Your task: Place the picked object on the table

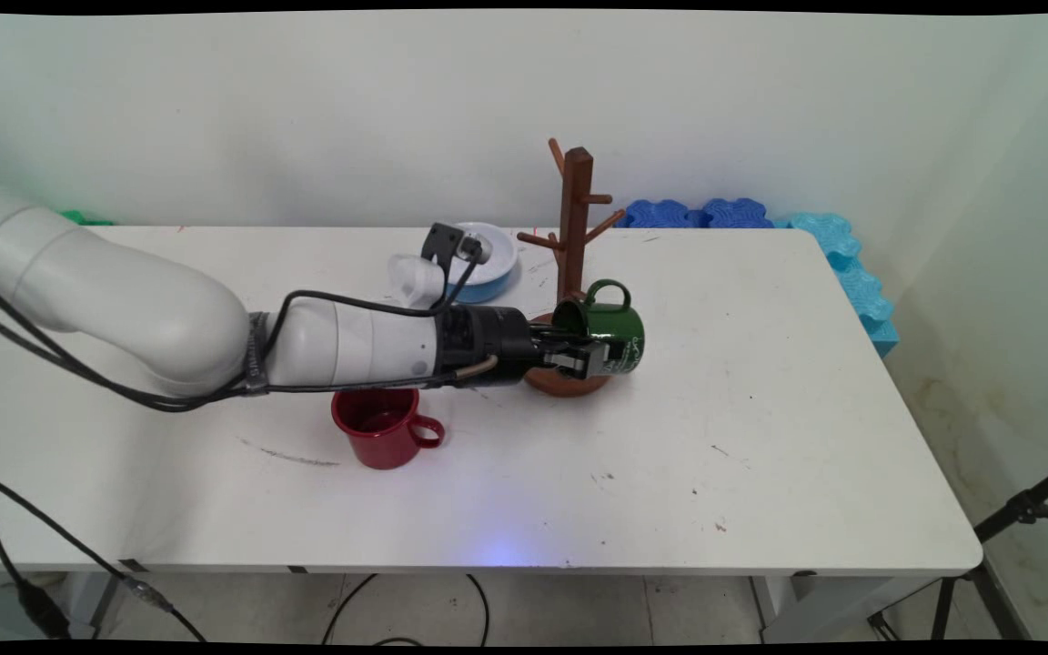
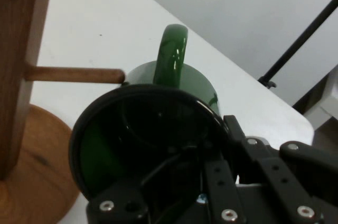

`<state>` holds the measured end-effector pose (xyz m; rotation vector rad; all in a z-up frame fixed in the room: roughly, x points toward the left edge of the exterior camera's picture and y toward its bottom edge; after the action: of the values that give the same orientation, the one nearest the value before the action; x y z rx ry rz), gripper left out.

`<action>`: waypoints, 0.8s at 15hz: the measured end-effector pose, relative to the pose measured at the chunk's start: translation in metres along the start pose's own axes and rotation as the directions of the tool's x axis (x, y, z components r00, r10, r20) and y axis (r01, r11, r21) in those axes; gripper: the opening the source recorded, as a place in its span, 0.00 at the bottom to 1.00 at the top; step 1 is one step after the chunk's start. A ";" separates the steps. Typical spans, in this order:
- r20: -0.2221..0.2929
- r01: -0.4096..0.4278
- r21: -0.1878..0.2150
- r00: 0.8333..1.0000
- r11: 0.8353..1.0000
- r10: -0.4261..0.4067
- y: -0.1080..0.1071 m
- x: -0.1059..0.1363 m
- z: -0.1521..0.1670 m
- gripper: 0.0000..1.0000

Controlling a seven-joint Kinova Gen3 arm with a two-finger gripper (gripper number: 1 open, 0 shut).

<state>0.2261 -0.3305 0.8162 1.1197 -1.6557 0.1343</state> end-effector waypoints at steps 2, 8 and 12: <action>0.002 0.004 -0.011 1.000 1.000 -0.004 0.007 0.002 -0.007 0.00; 0.024 0.010 -0.029 1.000 1.000 -0.009 0.026 0.013 -0.026 0.00; 0.071 -0.022 -0.030 0.997 0.999 0.024 0.038 0.030 -0.037 0.00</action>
<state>0.2257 -0.3062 0.8717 1.0947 -1.7286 0.0852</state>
